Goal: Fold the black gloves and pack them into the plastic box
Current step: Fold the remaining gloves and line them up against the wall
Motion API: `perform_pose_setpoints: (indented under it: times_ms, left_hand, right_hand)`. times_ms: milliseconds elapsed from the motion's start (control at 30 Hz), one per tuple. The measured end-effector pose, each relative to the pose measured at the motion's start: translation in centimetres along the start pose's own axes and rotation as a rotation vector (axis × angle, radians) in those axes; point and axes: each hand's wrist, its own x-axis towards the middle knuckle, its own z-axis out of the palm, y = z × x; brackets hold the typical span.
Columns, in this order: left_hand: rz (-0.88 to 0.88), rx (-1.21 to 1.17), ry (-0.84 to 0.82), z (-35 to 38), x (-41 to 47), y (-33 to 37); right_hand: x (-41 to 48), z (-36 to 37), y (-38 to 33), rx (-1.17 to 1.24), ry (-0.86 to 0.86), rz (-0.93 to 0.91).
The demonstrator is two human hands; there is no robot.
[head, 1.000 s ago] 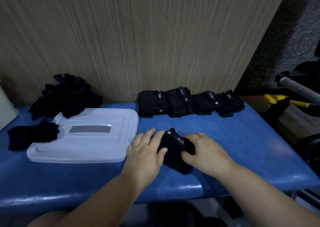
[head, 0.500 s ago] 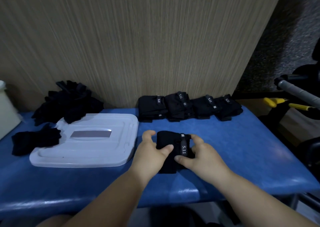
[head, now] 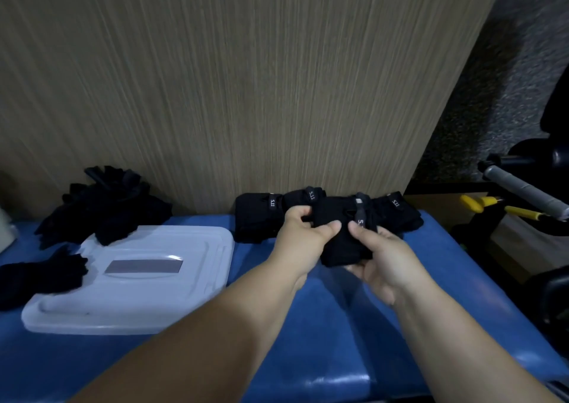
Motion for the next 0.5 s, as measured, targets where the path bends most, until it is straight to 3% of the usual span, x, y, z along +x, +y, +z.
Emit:
perform_pose_setpoints:
  times_ms: [67, 300, 500]
  left_hand:
    - [0.056, 0.129, 0.01, 0.9, 1.7, 0.6]
    - [0.424, 0.941, 0.158, 0.9, 6.1, 0.7]
    - [0.439, 1.136, 0.022, 0.7, 8.6, -1.1]
  right_hand:
    - [1.9, -0.4, -1.2, -0.083, 0.071, -0.072]
    - [9.1, -2.7, -4.9, -0.606, 0.329, -0.285]
    - [12.1, -3.4, -3.4, -0.945, 0.298, -0.315]
